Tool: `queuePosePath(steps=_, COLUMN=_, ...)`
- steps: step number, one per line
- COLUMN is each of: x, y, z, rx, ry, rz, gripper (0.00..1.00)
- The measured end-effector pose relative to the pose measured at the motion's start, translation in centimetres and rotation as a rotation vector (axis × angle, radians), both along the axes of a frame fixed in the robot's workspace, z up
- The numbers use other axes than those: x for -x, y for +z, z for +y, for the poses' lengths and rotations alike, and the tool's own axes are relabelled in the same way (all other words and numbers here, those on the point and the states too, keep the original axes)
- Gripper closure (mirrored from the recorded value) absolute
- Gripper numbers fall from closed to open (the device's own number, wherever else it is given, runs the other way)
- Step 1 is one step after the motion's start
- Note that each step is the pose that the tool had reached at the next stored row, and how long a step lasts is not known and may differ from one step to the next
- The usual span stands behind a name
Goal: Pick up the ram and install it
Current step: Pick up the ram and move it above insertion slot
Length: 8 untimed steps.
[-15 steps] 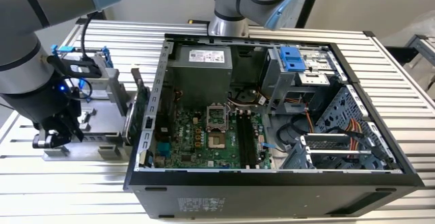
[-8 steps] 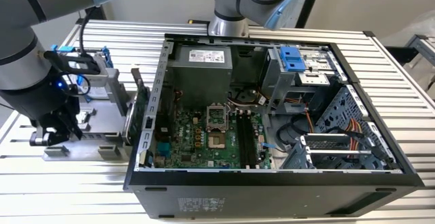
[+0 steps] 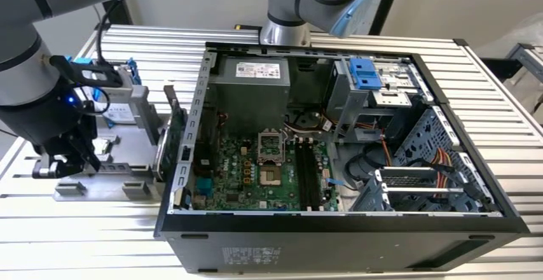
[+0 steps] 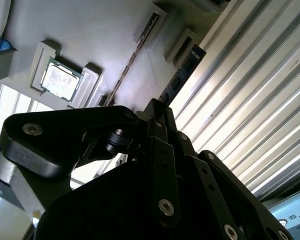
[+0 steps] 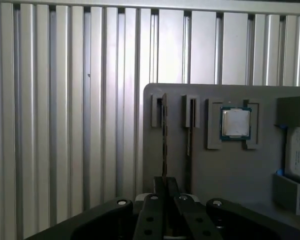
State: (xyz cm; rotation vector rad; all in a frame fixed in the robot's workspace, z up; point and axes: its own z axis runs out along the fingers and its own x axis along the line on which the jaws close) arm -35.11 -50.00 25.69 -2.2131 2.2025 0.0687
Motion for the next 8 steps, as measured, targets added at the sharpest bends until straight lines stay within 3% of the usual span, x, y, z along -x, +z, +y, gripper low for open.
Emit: queuePosePath(steps=8, x=0.00, y=0.95, z=0.00, rx=0.0000, ry=0.000, rz=0.0000, gripper=1.00)
